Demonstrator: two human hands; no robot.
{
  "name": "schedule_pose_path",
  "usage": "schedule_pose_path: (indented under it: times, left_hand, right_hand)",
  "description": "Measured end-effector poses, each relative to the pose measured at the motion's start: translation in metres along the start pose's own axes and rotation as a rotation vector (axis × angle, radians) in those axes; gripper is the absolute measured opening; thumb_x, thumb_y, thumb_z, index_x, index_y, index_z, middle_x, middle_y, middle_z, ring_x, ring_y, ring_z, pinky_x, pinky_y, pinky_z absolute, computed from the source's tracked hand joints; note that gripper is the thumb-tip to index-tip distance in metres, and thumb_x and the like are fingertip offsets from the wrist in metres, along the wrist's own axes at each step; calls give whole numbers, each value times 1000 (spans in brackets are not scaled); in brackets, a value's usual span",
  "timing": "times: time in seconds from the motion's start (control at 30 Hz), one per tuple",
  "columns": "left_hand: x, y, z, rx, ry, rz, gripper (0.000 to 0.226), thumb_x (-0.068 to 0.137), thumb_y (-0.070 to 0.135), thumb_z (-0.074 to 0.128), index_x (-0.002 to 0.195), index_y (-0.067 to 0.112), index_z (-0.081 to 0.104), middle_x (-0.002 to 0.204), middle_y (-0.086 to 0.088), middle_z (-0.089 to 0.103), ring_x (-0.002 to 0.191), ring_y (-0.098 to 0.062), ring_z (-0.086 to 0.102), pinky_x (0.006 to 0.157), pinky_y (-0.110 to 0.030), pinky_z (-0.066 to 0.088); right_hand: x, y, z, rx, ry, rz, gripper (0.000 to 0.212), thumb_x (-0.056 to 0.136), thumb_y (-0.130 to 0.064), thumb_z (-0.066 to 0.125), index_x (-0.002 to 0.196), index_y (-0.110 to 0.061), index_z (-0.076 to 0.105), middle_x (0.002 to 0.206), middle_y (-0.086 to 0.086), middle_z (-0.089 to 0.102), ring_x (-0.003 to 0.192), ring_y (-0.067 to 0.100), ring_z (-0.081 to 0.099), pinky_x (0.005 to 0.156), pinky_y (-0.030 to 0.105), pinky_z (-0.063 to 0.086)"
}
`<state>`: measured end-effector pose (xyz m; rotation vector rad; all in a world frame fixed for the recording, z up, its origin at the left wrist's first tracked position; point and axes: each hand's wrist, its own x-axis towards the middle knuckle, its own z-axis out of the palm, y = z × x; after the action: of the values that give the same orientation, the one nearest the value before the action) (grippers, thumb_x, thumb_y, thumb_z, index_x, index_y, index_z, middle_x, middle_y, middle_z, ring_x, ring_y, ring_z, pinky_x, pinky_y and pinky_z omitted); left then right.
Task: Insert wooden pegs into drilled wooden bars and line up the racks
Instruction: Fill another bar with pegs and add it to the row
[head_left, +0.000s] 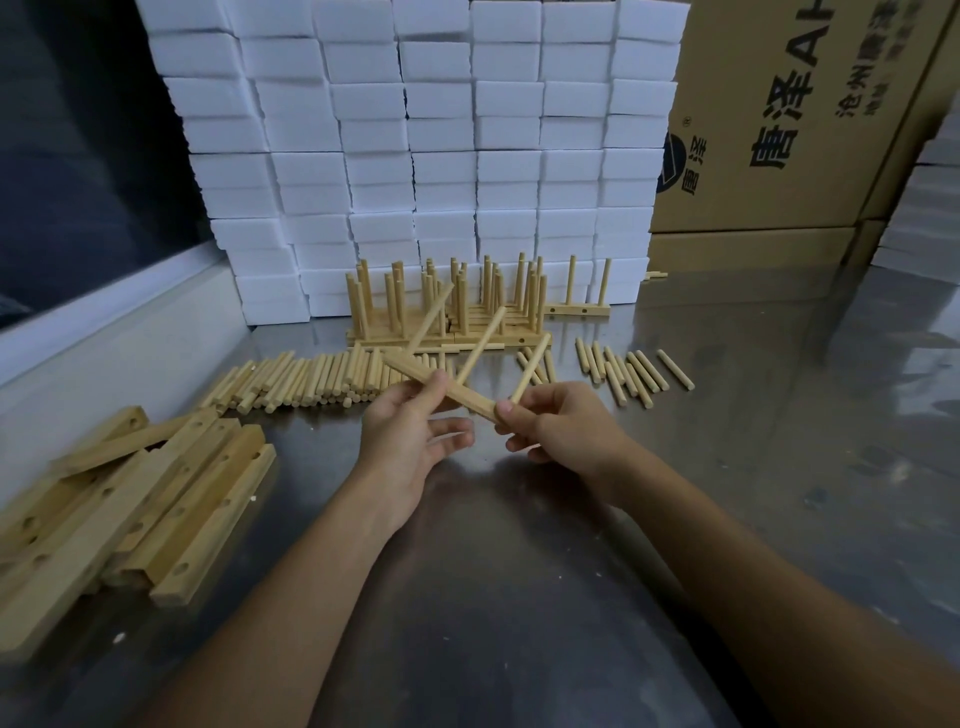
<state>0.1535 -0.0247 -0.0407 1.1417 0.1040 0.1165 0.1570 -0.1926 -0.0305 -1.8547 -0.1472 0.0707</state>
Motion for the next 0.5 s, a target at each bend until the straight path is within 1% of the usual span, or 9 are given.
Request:
schedule_pose_path:
  times: [0.07,0.17,0.2,0.27,0.33,0.37,0.43,0.47,0.5]
  left_hand:
    - [3,2,-5,-33,77,33,17,94,21,65,102,6,65,92,-13,71,61,-22,66,56,-31,56]
    - [9,4,-12,-54,175,82,19,94,19,65,108,7,60,87,-13,72,61,-22,69,55,-29,56]
    - [10,3,-13,-41,191,95,22,94,18,65,111,6,59,87,-13,73,63,-22,71,55,-29,56]
    - [12,1,-14,19,200,119,24,94,17,65,115,6,58,88,-14,74,68,-23,73,55,-28,56]
    - [14,-2,-14,115,200,153,24,93,20,66,114,9,59,90,-13,74,70,-23,74,53,-27,56]
    - [14,-5,-14,176,204,176,25,93,22,67,113,12,58,90,-11,73,69,-20,74,53,-27,57]
    - [14,-11,-12,320,219,229,28,91,27,69,113,19,54,90,-5,71,64,-13,71,55,-28,58]
    - [14,-13,-11,408,222,256,29,91,28,70,114,22,53,90,-3,69,62,-10,69,56,-28,57]
    - [13,-15,-10,507,220,277,29,90,28,70,113,25,52,88,0,68,61,-8,67,57,-27,56]
  right_hand:
    - [2,3,-3,-67,23,-16,14,94,-27,67,87,-16,73,87,2,74,70,4,69,58,17,52]
    - [6,6,-5,-207,66,-71,15,93,-32,67,88,-19,73,90,0,72,79,17,71,68,32,61]
    - [6,7,-5,-238,74,-95,14,93,-33,68,87,-21,72,92,-2,71,81,18,70,70,33,61]
    - [7,8,-6,-288,84,-134,9,93,-31,68,87,-24,71,95,-5,70,87,14,67,78,33,57]
    - [8,10,-9,-319,100,-154,6,93,-28,67,90,-24,71,94,-4,70,89,12,65,82,31,55]
    - [9,10,-12,-326,114,-158,5,93,-26,67,90,-24,70,93,-3,70,88,12,65,80,28,54]
    - [12,10,-21,-349,179,-165,7,93,-23,68,86,-25,69,86,-2,69,82,11,63,69,21,48]
    - [15,10,-26,-373,235,-167,9,93,-23,68,85,-23,70,83,0,69,77,12,61,64,20,46]
    - [19,10,-32,-395,301,-167,10,93,-23,68,85,-20,73,81,3,69,72,13,59,62,23,45]
